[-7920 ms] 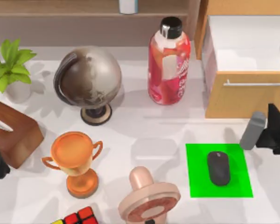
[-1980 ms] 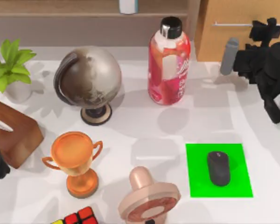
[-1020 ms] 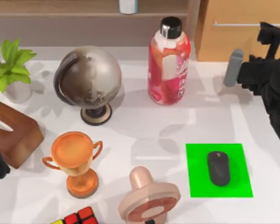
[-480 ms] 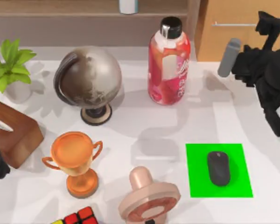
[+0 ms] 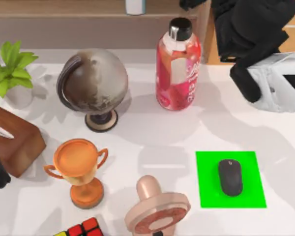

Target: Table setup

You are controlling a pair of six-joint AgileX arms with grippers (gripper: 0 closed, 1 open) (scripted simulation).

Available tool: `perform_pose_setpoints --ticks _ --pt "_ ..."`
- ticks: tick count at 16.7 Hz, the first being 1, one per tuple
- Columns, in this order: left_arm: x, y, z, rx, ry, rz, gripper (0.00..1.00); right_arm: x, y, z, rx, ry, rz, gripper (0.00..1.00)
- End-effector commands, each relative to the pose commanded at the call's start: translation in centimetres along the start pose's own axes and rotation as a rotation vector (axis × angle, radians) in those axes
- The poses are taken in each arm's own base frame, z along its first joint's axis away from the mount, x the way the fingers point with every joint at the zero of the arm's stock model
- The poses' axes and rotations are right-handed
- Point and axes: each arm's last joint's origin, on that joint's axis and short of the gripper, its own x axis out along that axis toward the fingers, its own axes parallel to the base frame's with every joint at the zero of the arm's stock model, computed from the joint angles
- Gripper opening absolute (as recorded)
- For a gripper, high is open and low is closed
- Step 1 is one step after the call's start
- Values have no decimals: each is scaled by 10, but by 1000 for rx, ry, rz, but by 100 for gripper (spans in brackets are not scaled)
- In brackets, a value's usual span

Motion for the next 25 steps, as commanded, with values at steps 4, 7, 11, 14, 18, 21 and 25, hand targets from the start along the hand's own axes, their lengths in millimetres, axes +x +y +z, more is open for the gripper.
perform_pose_setpoints --ticks 4,7,11,14,18,21,25 --pt "0 0 0 0 0 0 100 12 19 66 377 1 5 100" --pt "0 0 0 0 0 0 100 20 51 85 560 64 36 100" --pt "0 0 0 0 0 0 100 29 103 76 686 193 68 100" --pt "0 0 0 0 0 0 100 33 138 55 725 284 75 100" --pt "0 0 0 0 0 0 100 35 156 39 730 335 74 100" --pt "0 0 0 0 0 0 100 35 156 39 730 335 74 100" --pt "0 0 0 0 0 0 100 38 153 42 731 333 75 100"
